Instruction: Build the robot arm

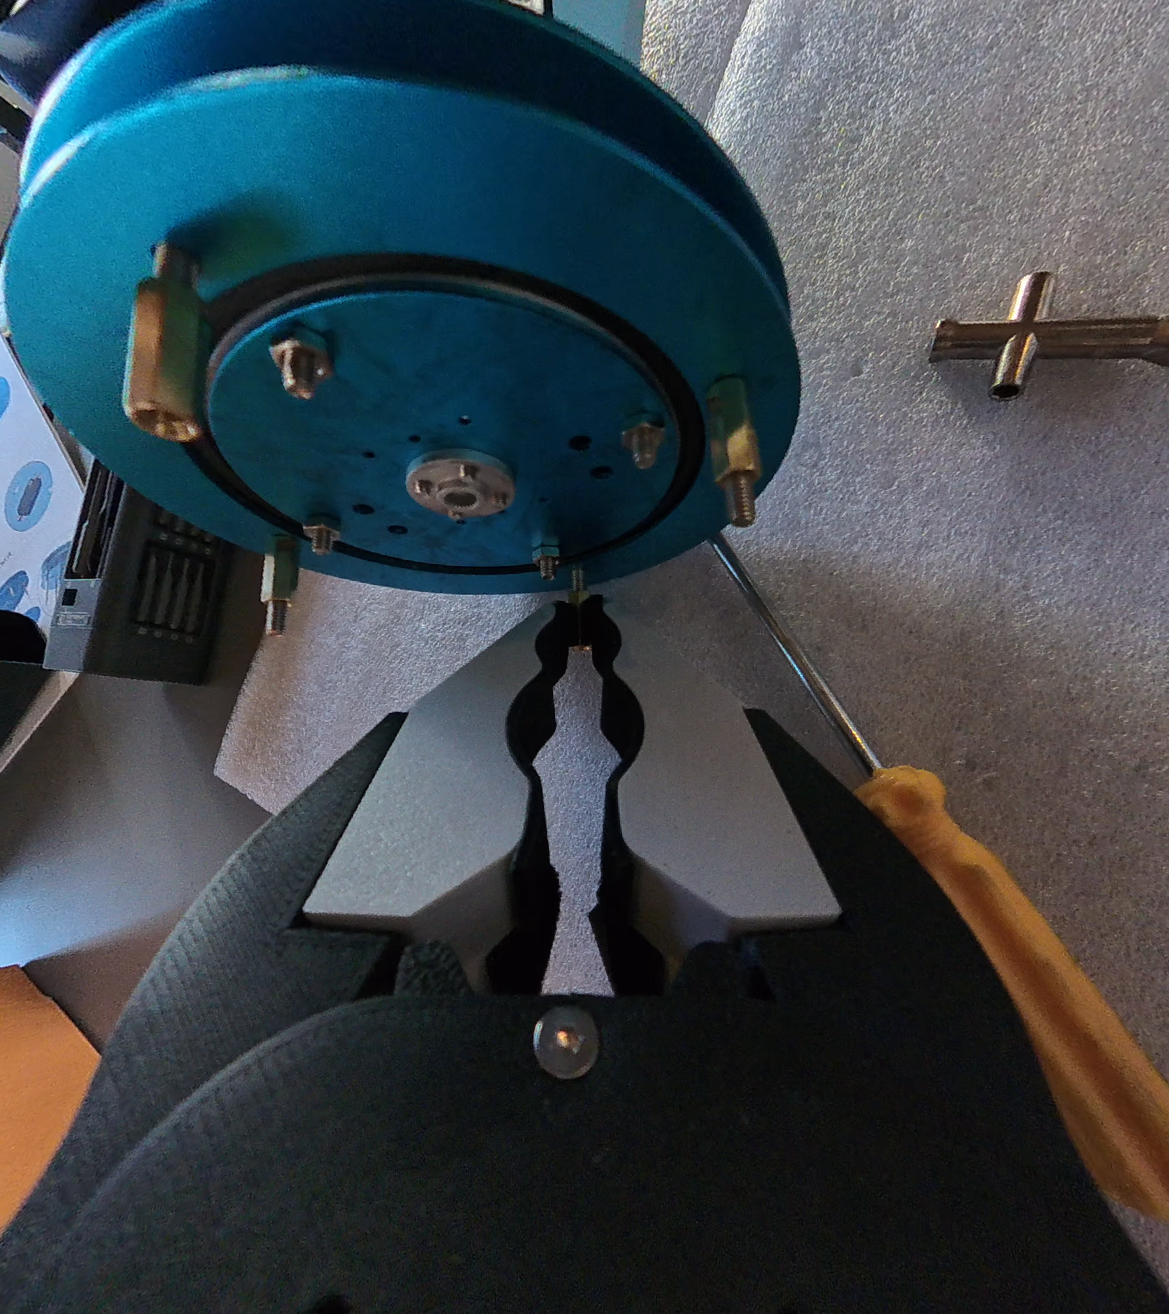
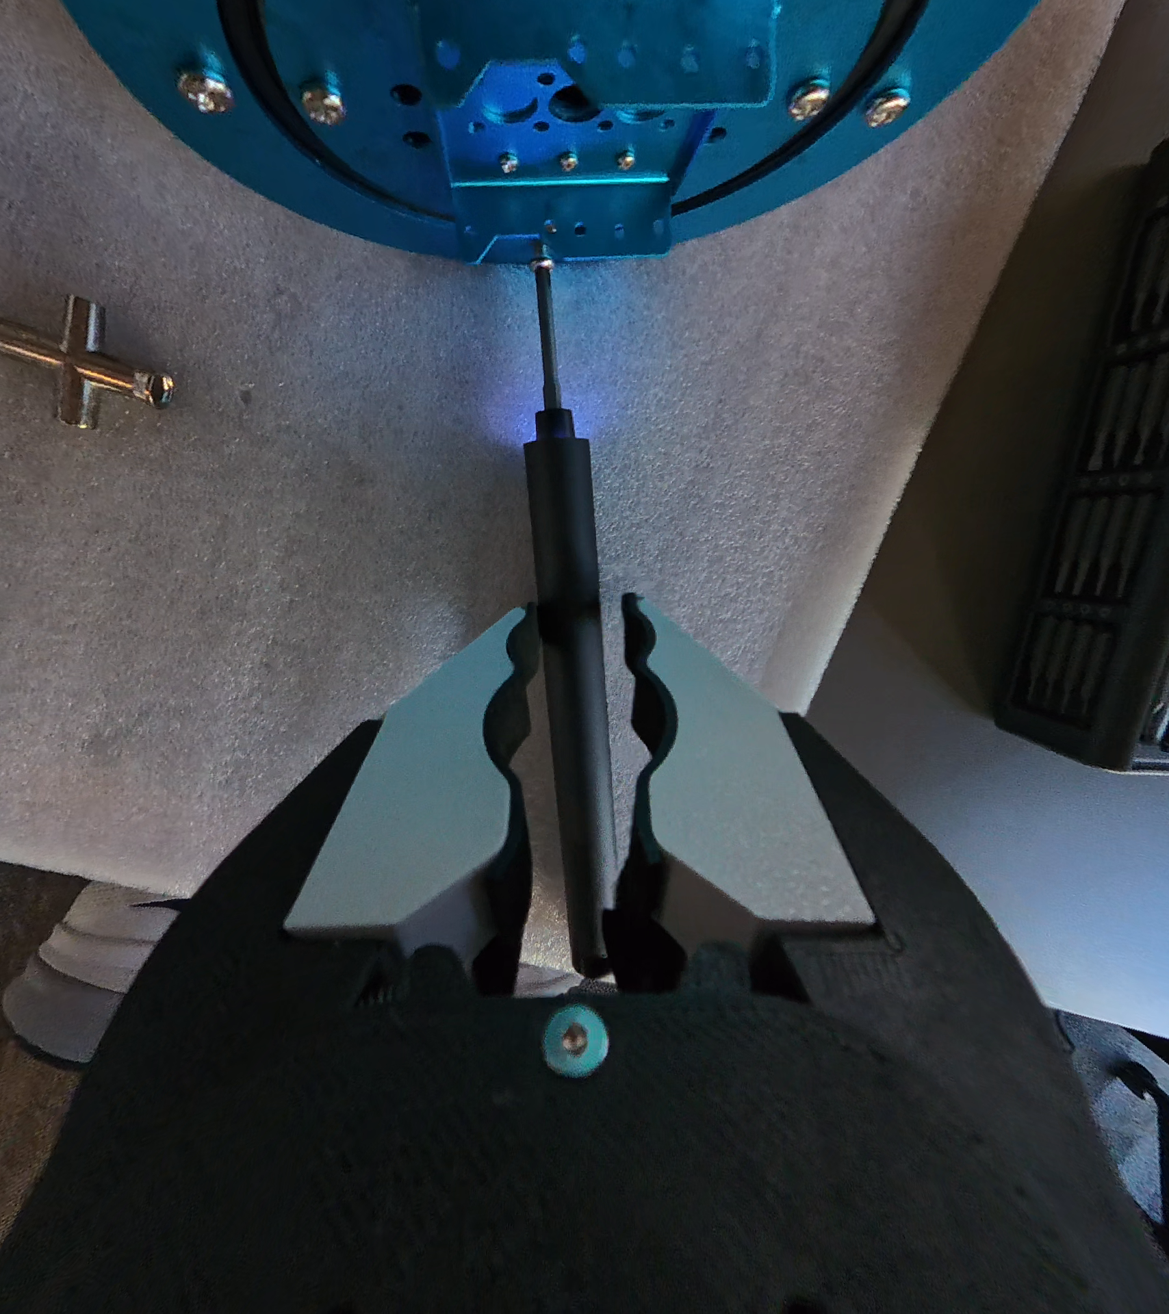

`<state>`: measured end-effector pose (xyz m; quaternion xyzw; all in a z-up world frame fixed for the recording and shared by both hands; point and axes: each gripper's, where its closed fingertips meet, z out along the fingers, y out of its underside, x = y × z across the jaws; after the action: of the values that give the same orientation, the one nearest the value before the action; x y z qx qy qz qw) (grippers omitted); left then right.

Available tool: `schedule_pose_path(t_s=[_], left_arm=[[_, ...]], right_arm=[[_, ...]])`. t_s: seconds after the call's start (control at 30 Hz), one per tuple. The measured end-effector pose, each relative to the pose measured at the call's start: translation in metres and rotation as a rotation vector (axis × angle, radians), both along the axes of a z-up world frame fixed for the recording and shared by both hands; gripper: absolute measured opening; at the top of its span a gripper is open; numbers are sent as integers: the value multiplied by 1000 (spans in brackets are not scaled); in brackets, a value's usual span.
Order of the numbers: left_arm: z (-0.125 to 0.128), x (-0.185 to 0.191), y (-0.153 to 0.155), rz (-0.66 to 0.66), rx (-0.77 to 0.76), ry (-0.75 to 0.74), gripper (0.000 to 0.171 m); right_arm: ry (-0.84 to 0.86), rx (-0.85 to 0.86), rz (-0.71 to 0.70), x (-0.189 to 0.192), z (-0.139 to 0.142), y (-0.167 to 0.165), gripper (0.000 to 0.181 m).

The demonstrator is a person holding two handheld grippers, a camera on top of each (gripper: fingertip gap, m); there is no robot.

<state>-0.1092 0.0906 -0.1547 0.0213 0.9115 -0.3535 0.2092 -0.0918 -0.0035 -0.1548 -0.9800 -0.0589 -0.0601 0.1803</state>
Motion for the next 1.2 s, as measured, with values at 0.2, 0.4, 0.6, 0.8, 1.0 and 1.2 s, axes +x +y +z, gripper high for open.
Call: schedule_pose_path(t_s=[0.2,0.4,0.6,0.8,1.0,1.2], left_arm=[[0,0,0,-1,-2,2,4],[0,0,0,-4,-6,6,4],[0,0,0,-4,-7,2,4],[0,0,0,-6,-8,3,4],[0,0,0,-8,-9,6,4],[0,0,0,-7,-7,3,4]], right_arm=[[24,-25,16,1,4,-5,22],[51,-21,16,2,5,-5,15],[317,-7,-84,-4,5,-5,14],[359,-1,-77,-3,6,-5,15],[216,48,-34,-2,10,-3,23],[176,7,-33,-3,4,-3,16]])
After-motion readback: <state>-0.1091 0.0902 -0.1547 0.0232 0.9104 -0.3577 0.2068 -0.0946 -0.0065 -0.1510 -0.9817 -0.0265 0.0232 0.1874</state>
